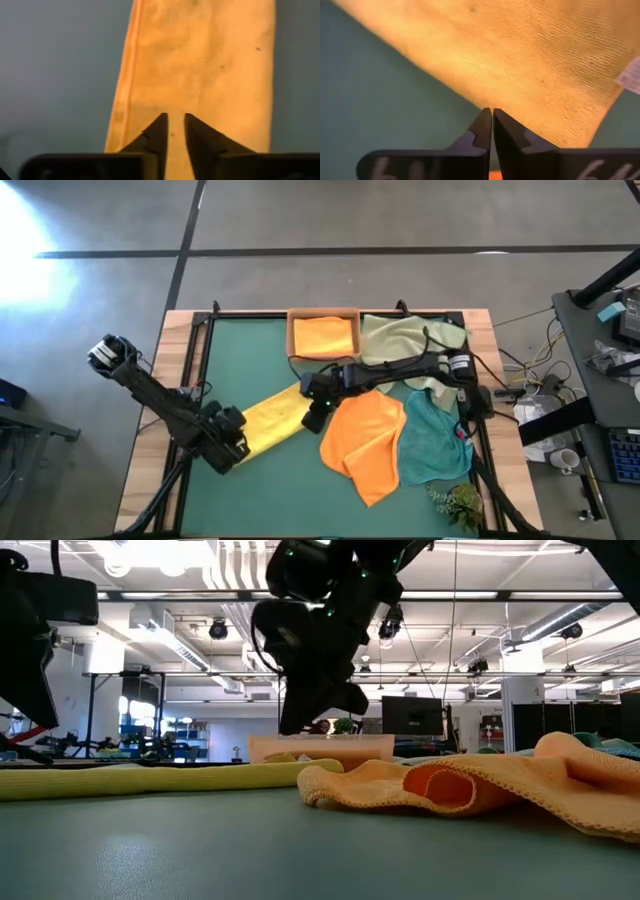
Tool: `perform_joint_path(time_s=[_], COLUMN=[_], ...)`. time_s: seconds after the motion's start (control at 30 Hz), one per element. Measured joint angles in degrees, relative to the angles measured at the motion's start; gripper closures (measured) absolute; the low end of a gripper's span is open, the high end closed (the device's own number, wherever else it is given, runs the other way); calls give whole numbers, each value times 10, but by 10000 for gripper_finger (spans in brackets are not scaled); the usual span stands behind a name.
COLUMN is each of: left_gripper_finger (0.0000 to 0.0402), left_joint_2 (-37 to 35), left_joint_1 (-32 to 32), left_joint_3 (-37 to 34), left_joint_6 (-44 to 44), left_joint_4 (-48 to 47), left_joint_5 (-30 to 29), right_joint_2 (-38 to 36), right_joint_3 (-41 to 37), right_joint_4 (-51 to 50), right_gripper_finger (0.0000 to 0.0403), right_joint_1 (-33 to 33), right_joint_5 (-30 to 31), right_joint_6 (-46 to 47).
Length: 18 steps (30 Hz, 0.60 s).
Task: Fold microfiber towels
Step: Fold the yellow towel
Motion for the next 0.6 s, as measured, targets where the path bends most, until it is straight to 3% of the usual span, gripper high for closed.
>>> perform_joint_path(time_s=[0.1, 0.3, 0.6], left_gripper_finger=[394, 399, 401], left_joint_2=[0, 0, 0], left_joint_1=[1, 10, 29], left_joint_3=[-13, -65, -146], left_joint_6=[7, 9, 9], left_joint_4=[0, 37, 189], left_joint_5=[-19, -23, 13], right_joint_2=[16, 40, 56], right_joint_3=[0, 0, 0], right_joint_4=[6, 7, -11], right_gripper_finger=[394, 394, 394], right_joint_1=[-1, 4, -1], right_joint_5=[3, 15, 58], right_joint_6=[21, 62, 99])
